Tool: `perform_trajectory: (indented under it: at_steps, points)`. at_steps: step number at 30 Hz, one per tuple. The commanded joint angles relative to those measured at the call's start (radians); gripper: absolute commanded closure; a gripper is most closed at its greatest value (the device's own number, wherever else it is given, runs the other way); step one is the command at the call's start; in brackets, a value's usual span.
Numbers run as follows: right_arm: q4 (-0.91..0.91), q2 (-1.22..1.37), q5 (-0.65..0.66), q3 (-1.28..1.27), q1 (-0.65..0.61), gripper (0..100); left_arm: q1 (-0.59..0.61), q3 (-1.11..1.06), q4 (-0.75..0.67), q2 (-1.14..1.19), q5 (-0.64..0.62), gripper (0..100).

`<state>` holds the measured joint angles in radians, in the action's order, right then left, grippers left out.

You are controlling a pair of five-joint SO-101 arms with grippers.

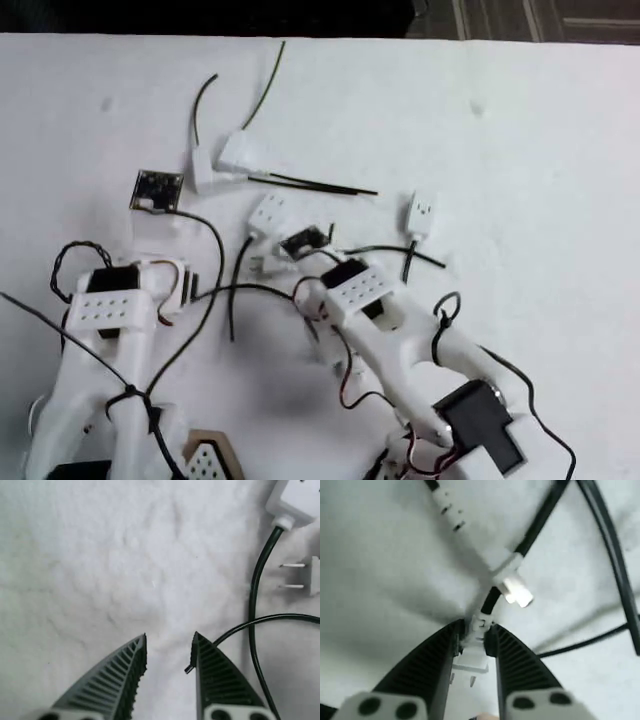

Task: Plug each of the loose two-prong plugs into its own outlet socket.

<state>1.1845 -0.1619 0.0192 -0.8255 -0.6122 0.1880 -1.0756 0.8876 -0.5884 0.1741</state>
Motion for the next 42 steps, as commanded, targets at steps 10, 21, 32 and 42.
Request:
perform_trajectory:
  at_steps: [10, 21, 32, 42]
  points:
    - [0.397, -0.43, 0.203, 0.264, 0.237, 98.1, 0.012, 0.005, -0.017, -0.033, 0.009, 85]
    - [0.513, -0.611, 0.325, 0.451, 0.387, 98.1, 0.01, 0.005, -0.017, -0.033, 0.009, 85]
    - [0.492, -0.524, 0.318, 0.189, 0.302, 91.3, 0.008, 0.005, -0.017, -0.033, 0.009, 85]
    - [0.183, -0.334, 0.318, -0.089, 0.285, 86.2, 0.008, 0.005, -0.017, -0.033, 0.009, 85]
